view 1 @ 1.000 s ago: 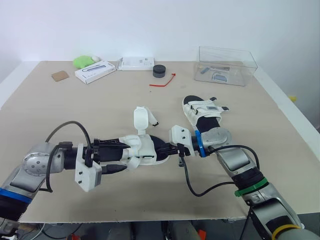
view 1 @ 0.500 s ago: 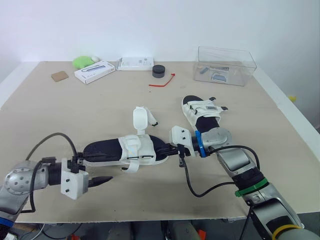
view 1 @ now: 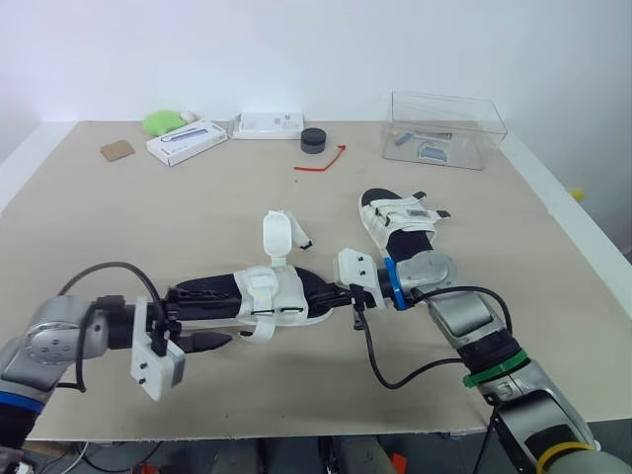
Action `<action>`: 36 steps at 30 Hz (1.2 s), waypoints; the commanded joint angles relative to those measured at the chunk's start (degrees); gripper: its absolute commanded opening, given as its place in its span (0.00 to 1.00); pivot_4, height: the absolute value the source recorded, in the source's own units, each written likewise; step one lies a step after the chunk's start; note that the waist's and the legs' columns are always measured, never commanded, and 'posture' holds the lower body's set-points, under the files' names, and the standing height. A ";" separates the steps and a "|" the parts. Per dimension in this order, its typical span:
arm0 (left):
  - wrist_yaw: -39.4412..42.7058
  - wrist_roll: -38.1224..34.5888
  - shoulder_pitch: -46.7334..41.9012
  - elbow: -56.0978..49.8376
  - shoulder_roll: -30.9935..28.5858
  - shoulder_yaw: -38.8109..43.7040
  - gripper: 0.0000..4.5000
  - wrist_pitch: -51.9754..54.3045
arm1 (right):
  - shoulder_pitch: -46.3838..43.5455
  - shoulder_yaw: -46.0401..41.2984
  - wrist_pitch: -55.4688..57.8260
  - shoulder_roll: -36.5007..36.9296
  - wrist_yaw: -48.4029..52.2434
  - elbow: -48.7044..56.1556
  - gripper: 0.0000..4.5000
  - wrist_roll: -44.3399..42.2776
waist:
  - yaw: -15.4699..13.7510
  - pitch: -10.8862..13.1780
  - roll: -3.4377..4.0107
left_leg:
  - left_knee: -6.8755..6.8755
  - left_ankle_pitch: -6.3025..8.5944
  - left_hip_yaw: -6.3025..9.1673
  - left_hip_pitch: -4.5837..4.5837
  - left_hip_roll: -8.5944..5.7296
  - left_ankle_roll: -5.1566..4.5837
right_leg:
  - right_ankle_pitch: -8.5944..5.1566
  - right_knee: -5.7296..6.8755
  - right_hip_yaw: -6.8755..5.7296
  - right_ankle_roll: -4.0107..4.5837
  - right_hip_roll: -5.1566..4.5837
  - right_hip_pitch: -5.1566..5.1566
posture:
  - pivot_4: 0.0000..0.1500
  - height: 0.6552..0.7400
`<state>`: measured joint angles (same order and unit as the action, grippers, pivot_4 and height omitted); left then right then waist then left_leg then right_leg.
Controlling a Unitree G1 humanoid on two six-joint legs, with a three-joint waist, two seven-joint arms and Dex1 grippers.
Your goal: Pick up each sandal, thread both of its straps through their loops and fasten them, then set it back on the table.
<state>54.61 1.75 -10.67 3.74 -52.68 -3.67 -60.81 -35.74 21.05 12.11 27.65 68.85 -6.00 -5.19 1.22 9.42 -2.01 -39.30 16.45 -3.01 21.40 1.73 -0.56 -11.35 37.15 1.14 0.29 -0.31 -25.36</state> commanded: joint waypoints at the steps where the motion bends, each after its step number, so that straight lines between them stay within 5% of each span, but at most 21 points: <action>1: -1.85 2.06 -2.79 0.11 0.24 -1.89 0.75 -3.53 | -0.88 0.21 -0.35 -0.14 0.18 0.06 0.00 0.41 | 0.00 0.00 0.00 | 0.00 0.00 0.01 0.00 0.00 0.00 | 0.00 0.00 -0.01 0.00 0.01 0.00 | 1.00 1.00; 19: -5.86 5.08 -14.00 3.58 2.33 -13.66 0.75 -10.74 | -0.94 -0.20 0.33 -0.32 -0.58 0.37 0.00 0.55 | 0.02 -0.01 -0.01 | -0.01 0.00 -0.01 -0.01 -0.01 0.00 | 0.01 0.01 0.02 -0.02 0.03 0.01 | 1.00 1.00; 36: -7.00 3.24 -15.14 -0.66 0.94 -17.82 0.75 -8.02 | -0.03 -0.38 0.80 0.07 -0.91 1.29 0.00 0.44 | 0.01 -0.01 -0.01 | -0.02 0.00 0.00 -0.01 -0.01 0.00 | 0.01 0.02 0.03 -0.03 0.09 0.02 | 1.00 1.00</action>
<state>48.14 5.88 -25.43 4.47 -50.73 -21.79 -68.74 -35.89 21.08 12.71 27.47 68.34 -5.96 -4.77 1.24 9.41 -2.02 -39.32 16.45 -3.01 21.38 1.72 -0.56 -11.34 37.17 1.18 0.27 -0.22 -25.33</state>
